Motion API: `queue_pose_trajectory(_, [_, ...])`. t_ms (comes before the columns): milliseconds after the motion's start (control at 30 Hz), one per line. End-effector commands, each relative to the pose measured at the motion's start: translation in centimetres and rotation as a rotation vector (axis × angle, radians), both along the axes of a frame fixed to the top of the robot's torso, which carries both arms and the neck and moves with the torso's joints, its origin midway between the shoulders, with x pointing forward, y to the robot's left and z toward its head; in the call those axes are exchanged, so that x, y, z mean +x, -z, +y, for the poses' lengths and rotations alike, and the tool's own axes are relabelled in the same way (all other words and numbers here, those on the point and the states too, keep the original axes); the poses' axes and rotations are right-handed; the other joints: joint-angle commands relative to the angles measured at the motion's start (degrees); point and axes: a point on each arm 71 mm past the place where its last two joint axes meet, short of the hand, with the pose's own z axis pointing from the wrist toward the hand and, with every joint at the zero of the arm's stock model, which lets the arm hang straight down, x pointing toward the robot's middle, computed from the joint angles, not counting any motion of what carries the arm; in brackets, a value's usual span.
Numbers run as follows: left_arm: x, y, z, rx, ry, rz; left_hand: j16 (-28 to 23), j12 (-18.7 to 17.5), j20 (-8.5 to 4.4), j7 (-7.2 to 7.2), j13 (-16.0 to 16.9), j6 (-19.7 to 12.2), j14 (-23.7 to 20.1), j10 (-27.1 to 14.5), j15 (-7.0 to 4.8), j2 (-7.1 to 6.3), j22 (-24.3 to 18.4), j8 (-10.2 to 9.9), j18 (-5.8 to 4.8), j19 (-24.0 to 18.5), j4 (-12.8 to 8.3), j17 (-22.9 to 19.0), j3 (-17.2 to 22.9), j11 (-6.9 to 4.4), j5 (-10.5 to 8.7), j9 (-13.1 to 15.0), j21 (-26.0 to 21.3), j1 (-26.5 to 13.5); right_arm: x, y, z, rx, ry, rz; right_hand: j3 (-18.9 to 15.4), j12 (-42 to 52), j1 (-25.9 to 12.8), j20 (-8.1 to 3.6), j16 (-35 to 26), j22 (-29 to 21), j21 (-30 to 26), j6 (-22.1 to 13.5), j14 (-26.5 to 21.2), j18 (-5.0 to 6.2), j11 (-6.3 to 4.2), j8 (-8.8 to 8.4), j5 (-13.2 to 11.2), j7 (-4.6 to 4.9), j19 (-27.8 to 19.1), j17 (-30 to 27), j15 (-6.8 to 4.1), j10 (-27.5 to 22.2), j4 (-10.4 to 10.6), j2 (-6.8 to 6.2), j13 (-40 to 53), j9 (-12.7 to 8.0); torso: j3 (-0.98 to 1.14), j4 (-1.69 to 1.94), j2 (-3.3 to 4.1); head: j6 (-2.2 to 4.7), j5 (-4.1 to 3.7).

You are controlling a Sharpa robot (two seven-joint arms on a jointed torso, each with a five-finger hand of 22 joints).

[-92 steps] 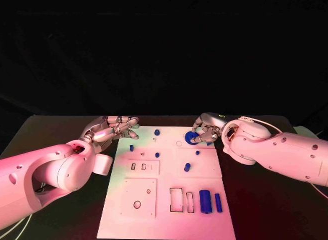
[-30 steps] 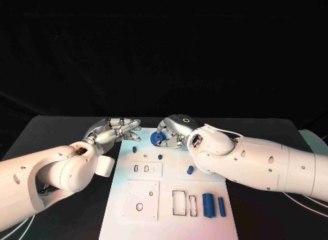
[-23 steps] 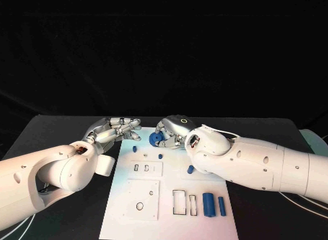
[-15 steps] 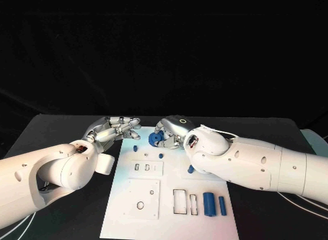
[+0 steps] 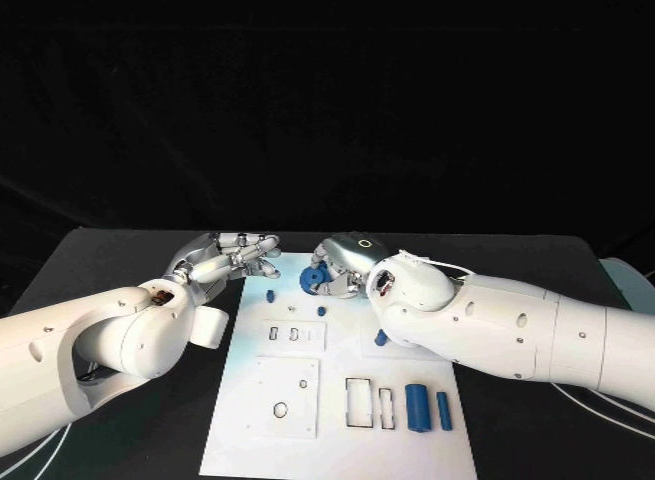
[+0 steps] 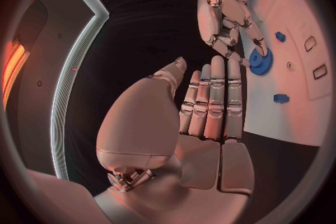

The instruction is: Assemble the parts on the task board

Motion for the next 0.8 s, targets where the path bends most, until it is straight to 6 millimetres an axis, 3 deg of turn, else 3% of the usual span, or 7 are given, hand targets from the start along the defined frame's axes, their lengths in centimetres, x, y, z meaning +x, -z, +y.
queue_pose_trajectory(33, [-0.02,-0.15,-0.08,-0.008,0.011,-0.008,0.2,-0.4,-0.09,0.22,0.0,0.0,-0.4,-0.4,-0.12,0.36,0.1,-0.3,0.49,-0.4,-0.3,0.0,0.0,-0.02,-0.18,0.0,0.3,0.0,0.1,0.1,-0.16,-0.024,0.009,-0.003,0.2,0.2,0.4,-0.45,0.2,9.3,-0.1,0.4,6.0,-0.98,-0.18,-0.09,-0.1,0.17,1.7,15.1,-0.26,5.8,0.0,0.08,14.8,0.0,0.04,-0.09,0.01,-0.11,0.05])
queue_pose_trajectory(300, [0.01,-0.13,-0.04,-0.008,0.01,-0.008,0.2,-0.4,-0.09,0.22,0.0,0.0,-0.4,-0.4,-0.12,0.36,0.1,-0.3,0.49,-0.4,-0.3,0.0,0.0,-0.02,-0.18,0.0,0.3,0.0,0.12,0.04,-0.36,-0.019,0.011,-0.013,0.4,0.0,0.0,-0.4,0.2,9.2,-0.2,0.1,6.0,-0.95,-0.06,-0.5,-0.4,0.33,1.6,15.1,-0.18,5.7,0.2,-0.2,14.6,-0.1,0.02,-0.09,-0.01,-0.06,0.01])
queue_pose_trajectory(467, [0.03,-0.13,-0.03,-0.007,0.009,-0.007,0.2,-0.4,-0.09,0.22,0.0,0.0,-0.4,-0.4,-0.12,0.36,0.1,-0.3,0.49,-0.4,-0.3,0.0,0.0,-0.02,-0.18,0.0,0.3,0.0,0.08,0.07,-0.27,-0.016,0.002,-0.005,-0.7,-0.3,-2.0,0.24,0.2,9.1,-0.4,-3.1,6.0,-0.93,1.06,-3.17,-6.3,1.56,1.5,15.1,0.74,5.3,1.4,-1.61,14.1,-0.9,0.01,-0.08,-0.02,-0.03,0.0])
queue_pose_trajectory(533, [0.03,-0.12,-0.04,-0.007,0.009,-0.007,0.2,-0.4,-0.07,0.23,0.0,0.0,-0.5,-0.4,-0.11,0.34,0.1,-0.3,0.49,-0.5,-0.4,0.0,0.0,-0.01,-0.18,0.0,0.3,0.0,0.06,0.11,-0.23,-0.018,0.0,0.002,-1.6,-0.4,-2.7,0.55,0.2,9.0,-0.5,-3.4,6.0,-0.91,1.29,-3.75,-7.1,1.8,1.5,15.1,0.96,5.2,2.1,-1.94,14.1,-1.0,0.0,-0.09,-0.01,-0.04,0.01])
queue_pose_trajectory(800, [0.02,-0.12,-0.02,-0.006,0.008,-0.006,0.1,-0.4,-0.05,0.28,0.0,0.0,-0.6,-0.5,-0.08,0.3,0.1,-0.4,0.48,-0.6,-0.3,0.0,-0.1,0.03,-0.19,0.0,0.4,0.0,0.15,0.39,-0.38,-0.023,0.009,0.045,-3.3,-0.6,-5.3,0.91,0.2,8.9,-0.8,-2.8,6.0,-0.8,1.45,-4.55,-4.9,1.86,1.3,15.1,1.19,5.0,5.2,-1.14,13.8,-0.9,0.0,-0.09,0.02,-0.25,-0.08])
